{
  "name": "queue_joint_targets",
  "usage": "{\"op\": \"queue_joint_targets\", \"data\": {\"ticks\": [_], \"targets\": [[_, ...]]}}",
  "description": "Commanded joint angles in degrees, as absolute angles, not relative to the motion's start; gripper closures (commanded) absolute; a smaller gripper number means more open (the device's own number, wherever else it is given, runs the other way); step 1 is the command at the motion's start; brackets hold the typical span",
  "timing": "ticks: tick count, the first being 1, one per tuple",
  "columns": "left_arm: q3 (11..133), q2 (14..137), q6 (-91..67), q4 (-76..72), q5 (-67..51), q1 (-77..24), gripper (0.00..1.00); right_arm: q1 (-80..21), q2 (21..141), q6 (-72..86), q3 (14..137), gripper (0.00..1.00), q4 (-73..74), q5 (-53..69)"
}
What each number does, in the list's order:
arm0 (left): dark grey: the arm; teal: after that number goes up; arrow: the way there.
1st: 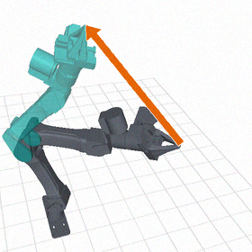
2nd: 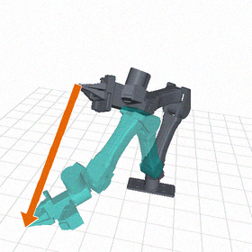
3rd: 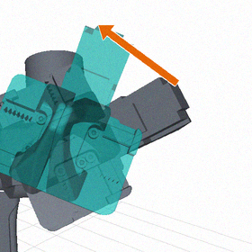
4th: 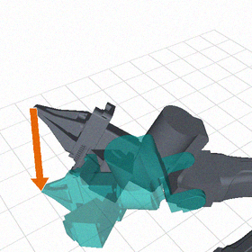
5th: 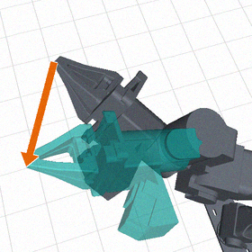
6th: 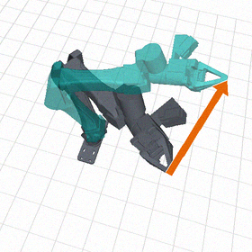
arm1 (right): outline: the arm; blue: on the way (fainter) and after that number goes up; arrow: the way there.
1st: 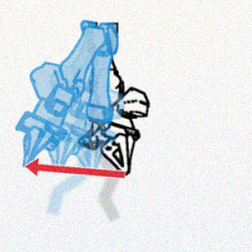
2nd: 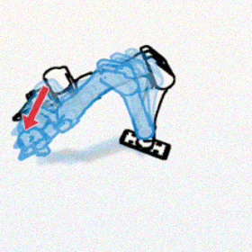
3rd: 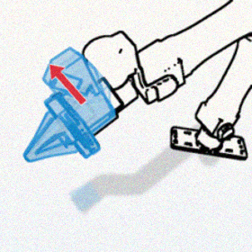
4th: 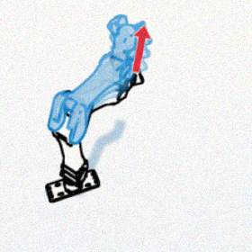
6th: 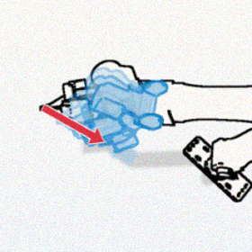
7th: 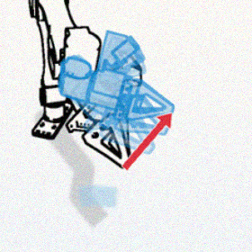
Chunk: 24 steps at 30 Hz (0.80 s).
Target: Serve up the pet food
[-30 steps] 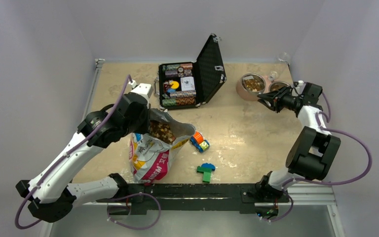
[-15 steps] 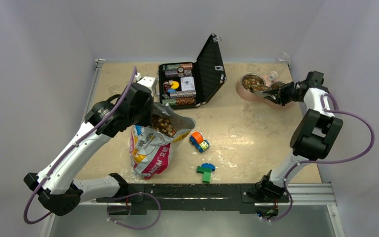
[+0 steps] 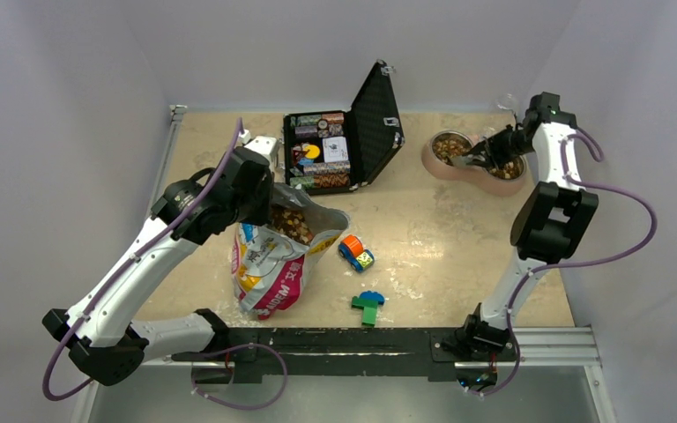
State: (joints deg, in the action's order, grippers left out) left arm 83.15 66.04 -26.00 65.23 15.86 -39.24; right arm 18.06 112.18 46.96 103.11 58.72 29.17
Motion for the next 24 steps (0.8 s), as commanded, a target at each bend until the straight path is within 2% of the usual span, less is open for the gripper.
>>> {"op": "queue_joint_targets", "data": {"ticks": [1,6,24], "targets": [[86.5,65.2,-27.0,56.4,17.8,-38.3,1.00,16.2,113.2,43.8,109.6,1.00,66.0,24.6],[86.1,65.1,-27.7,55.6,18.1,-38.4,1.00,14.4,114.7,40.6,116.3,1.00,70.3,19.2],[85.9,66.0,-30.3,55.5,15.8,-38.3,1.00,11.8,115.6,37.8,118.3,1.00,67.4,16.8]]}}
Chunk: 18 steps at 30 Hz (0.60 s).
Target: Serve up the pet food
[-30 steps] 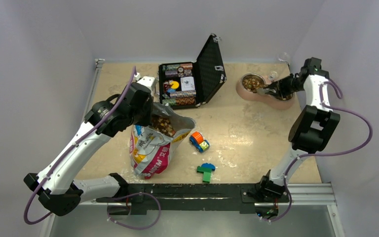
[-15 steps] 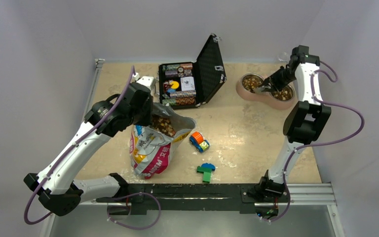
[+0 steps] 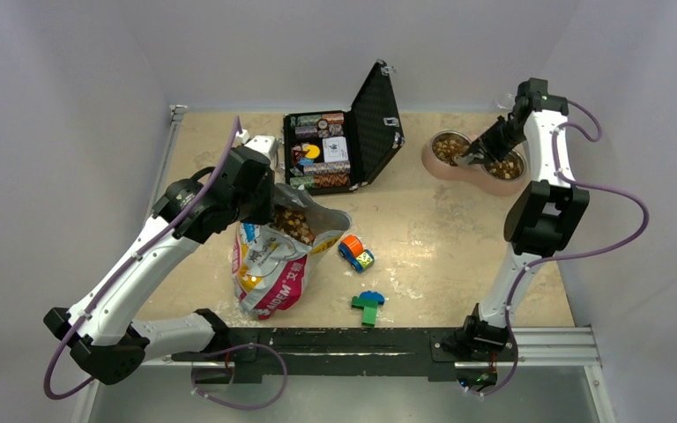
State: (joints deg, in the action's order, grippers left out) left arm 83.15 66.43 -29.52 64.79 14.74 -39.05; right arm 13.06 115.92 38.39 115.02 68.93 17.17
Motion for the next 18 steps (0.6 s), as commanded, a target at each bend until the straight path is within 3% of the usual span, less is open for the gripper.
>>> {"op": "queue_joint_targets", "data": {"ticks": [1,18], "targets": [[86.0,66.0,-30.3,55.6,15.9,-38.3,1.00,11.7,115.6,37.8,118.5,1.00,67.4,17.0],[86.3,64.9,-28.5,56.8,17.4,-38.2,1.00,12.9,107.2,49.9,104.8,1.00,59.4,27.4]]}}
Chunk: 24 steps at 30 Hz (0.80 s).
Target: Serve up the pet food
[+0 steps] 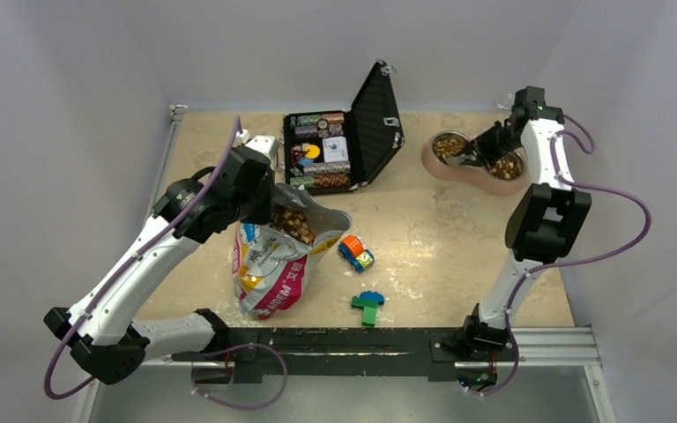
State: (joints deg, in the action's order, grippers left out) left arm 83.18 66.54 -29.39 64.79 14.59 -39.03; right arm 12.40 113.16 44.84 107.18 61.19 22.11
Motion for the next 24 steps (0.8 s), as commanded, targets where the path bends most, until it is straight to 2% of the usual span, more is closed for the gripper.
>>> {"op": "queue_joint_targets", "data": {"ticks": [1,5,10,18,24], "targets": [[86.2,64.8,-28.5,56.8,17.5,-38.2,1.00,12.9,106.4,50.2,104.1,1.00,59.2,26.8],[86.1,64.2,-28.4,56.9,17.8,-38.2,1.00,13.2,102.6,51.8,98.4,1.00,56.2,23.8],[85.6,63.5,-28.5,57.0,17.4,-38.1,1.00,15.0,102.2,53.1,93.2,1.00,52.5,26.6],[85.7,63.3,-28.9,57.3,16.4,-38.1,1.00,15.7,103.8,56.8,94.2,1.00,48.2,29.9],[85.4,62.6,-29.8,58.0,17.0,-38.1,1.00,15.7,100.0,58.8,93.0,1.00,45.2,29.8]]}}
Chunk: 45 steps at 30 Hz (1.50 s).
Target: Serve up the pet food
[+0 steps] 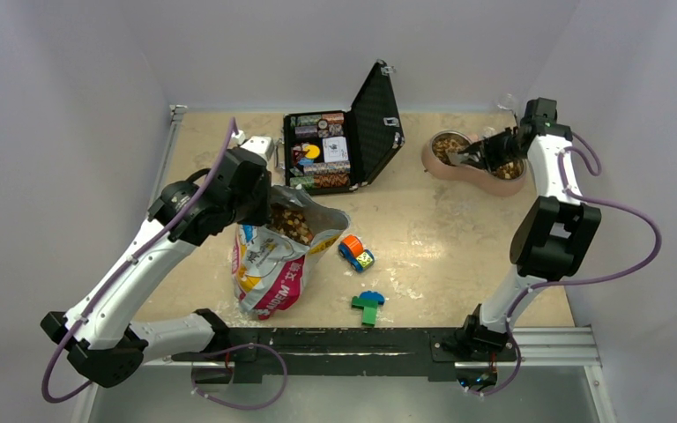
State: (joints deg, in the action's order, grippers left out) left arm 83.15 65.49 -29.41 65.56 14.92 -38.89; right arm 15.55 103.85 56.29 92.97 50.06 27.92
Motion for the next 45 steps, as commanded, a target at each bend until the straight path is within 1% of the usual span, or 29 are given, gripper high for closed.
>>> {"op": "queue_joint_targets", "data": {"ticks": [1,3,6,11,14,18,19,22,26,31,35,41,45], "targets": [[85.2,62.4,-30.0,57.9,17.1,-38.1,1.00,15.8,99.9,59.1,92.4,1.00,45.5,29.3],[85.0,62.2,-30.3,57.9,17.2,-38.1,1.00,16.0,101.2,59.5,91.0,1.00,45.7,30.2],[85.2,62.1,-30.4,57.8,17.0,-38.1,1.00,16.0,102.8,58.1,93.3,1.00,49.6,30.0],[84.9,62.2,-31.3,58.0,16.4,-38.1,1.00,16.2,100.4,57.6,96.0,1.00,48.7,28.6],[84.6,62.1,-31.9,58.0,16.6,-38.1,1.00,16.2,99.1,58.4,94.1,1.00,46.7,27.9],[84.5,62.1,-32.2,57.5,16.2,-38.1,1.00,16.3,103.5,56.5,96.1,1.00,52.7,28.8],[84.5,62.1,-32.3,57.6,16.1,-38.1,1.00,16.1,103.4,56.3,96.3,1.00,52.2,28.4],[84.3,62.1,-32.7,57.8,16.1,-38.1,1.00,15.7,100.5,56.2,95.7,1.00,48.8,24.0],[83.8,62.0,-33.4,57.5,15.7,-38.1,1.00,15.0,102.4,54.5,97.2,1.00,51.3,20.7],[83.8,62.0,-33.9,57.6,15.2,-38.1,1.00,12.9,102.9,52.5,96.9,1.00,50.5,16.8],[83.4,61.7,-34.5,58.0,14.9,-38.1,1.00,10.5,104.0,48.3,98.0,1.00,50.1,12.6],[82.7,60.9,-35.2,58.2,15.0,-38.1,1.00,6.2,104.6,40.4,99.0,1.00,49.2,2.5],[82.5,60.6,-35.6,58.4,15.0,-38.1,1.00,4.7,105.9,36.6,100.3,1.00,50.0,-2.1]]}}
